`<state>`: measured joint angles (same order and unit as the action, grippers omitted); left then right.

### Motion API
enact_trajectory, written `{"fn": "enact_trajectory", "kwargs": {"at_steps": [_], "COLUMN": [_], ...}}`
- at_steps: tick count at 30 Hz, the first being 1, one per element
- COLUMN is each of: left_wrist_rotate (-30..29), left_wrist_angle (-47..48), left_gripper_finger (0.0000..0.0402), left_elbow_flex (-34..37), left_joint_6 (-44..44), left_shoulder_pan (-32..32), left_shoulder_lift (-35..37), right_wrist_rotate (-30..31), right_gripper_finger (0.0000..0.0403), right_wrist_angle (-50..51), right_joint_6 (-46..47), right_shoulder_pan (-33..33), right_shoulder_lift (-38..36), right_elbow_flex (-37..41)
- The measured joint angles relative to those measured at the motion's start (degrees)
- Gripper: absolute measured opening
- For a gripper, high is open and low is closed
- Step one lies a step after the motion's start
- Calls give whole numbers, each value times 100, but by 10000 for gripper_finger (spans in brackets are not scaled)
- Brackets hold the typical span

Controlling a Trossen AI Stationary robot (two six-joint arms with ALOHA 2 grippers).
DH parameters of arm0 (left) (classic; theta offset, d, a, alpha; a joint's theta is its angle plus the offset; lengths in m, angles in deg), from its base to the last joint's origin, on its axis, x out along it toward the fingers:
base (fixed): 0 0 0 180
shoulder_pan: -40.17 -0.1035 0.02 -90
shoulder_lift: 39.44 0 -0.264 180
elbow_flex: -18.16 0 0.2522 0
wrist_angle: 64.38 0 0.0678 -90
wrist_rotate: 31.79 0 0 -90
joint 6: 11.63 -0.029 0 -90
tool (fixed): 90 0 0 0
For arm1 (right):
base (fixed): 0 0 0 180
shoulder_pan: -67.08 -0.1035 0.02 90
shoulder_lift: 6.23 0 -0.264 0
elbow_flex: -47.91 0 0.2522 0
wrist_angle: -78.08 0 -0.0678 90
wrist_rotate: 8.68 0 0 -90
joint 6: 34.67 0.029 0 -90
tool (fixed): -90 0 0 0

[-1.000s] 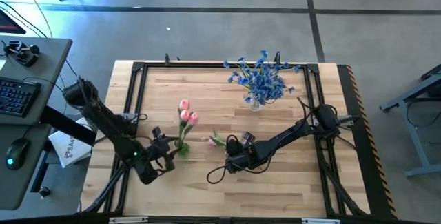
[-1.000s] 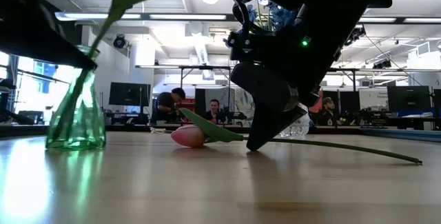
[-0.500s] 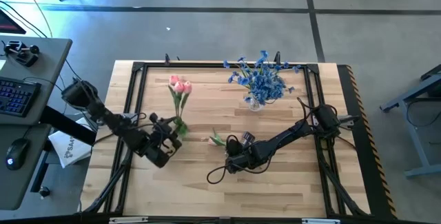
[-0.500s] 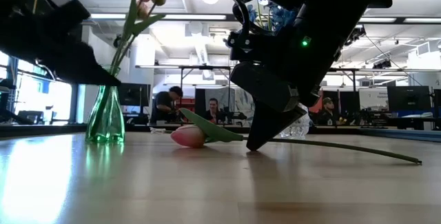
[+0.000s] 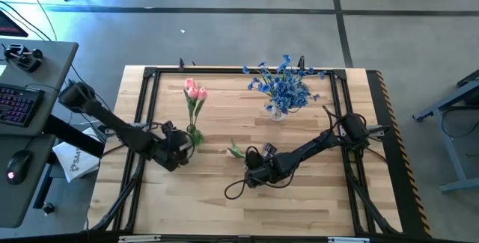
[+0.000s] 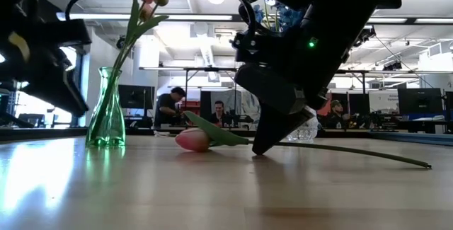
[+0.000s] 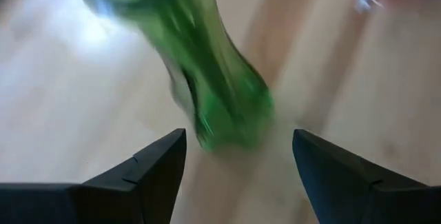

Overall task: Sort flowers into vase by color
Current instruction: Put the pink flower into the green vase

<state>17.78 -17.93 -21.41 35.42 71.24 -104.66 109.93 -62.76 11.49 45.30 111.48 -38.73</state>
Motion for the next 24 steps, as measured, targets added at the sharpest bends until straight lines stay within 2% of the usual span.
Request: {"fn": "enact_trajectory", "kwargs": {"at_steps": [3,6,11,13,15,19,24], "left_wrist_rotate": [789,1436,1594,1546,1397,923,-229], "left_wrist_angle": [389,618,366,101,-300,-1203,-2328], "left_gripper_finger": [255,255,255,255,255,255,255], "left_elbow_flex": [-81,-252,-577,-699,-769,-782,-778], "left_joint_6": [356,625,409,299,80,-530,-1680], "left_shoulder_pan": [7,103,666,963,1290,1901,2372], "left_shoulder_lift": [378,648,904,957,964,960,658], "right_wrist_rotate": [-58,-155,-526,-722,-878,-1441,-1708], "right_gripper_finger": [3,3,3,3,3,3,3], "right_wrist_angle": [-282,-957,-2074,-2370,-3101,-5667,-8685], "right_joint_6": [-145,-679,-1704,-1957,-2257,-3043,-3933], "right_shoulder_pan": [7,4,15,40,44,44,41], "right_shoulder_lift": [8,17,17,15,15,15,13], "right_elbow_flex": [11,11,9,50,270,1023,1793]}}
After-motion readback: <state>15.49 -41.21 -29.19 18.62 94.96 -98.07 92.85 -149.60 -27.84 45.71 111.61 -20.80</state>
